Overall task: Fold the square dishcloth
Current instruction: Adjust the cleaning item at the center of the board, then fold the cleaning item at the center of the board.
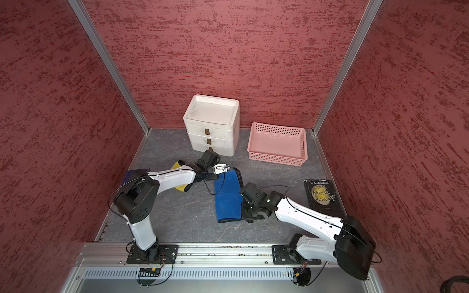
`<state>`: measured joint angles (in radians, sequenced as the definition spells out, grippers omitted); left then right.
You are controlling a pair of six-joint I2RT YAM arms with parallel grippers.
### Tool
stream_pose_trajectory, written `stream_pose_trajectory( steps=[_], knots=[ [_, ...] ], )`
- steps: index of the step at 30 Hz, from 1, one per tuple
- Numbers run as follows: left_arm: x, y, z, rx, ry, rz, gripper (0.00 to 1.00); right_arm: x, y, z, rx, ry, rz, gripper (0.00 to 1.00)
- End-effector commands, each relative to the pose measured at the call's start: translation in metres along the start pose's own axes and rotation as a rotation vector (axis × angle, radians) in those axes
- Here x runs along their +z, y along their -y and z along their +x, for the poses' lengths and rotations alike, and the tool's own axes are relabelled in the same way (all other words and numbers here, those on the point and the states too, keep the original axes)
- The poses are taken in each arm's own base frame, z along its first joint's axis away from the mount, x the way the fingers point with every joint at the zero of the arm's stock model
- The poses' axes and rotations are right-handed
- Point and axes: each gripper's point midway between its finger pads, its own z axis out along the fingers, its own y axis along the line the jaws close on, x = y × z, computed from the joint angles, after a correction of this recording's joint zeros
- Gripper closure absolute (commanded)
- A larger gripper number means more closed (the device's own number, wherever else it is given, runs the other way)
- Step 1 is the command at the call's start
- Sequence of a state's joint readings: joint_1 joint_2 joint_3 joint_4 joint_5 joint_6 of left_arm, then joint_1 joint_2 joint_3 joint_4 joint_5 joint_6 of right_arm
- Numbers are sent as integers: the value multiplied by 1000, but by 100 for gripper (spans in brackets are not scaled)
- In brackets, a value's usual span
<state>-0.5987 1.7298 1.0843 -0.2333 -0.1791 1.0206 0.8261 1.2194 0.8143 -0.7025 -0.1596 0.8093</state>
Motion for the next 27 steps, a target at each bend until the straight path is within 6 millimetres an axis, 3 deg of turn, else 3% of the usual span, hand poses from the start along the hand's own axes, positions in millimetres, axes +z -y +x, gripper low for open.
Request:
stream_pose_trajectory(
  steps=[1, 7, 11, 14, 16, 21, 27],
  knots=[
    [-59, 30, -5, -66, 105, 155, 27, -3, -25, -40, -69, -8, -88, 95],
    [-126, 129, -27, -11, 209, 380, 31, 57, -55, -118, -71, -96, -198, 97],
    [-145, 176, -57, 47, 258, 453, 33, 96, -50, -152, -43, -143, -195, 99],
    [-140, 192, -80, 90, 283, 445, 32, 115, -29, -168, 13, -146, -173, 100],
    [-126, 200, -89, 124, 259, 433, 31, 123, -13, -170, 47, -150, -160, 100],
    [-91, 211, -96, 160, 170, 441, 31, 137, 17, -159, 82, -158, -112, 100],
    [-72, 217, -99, 183, 134, 452, 32, 140, 31, -146, 87, -158, -79, 100]
  ],
)
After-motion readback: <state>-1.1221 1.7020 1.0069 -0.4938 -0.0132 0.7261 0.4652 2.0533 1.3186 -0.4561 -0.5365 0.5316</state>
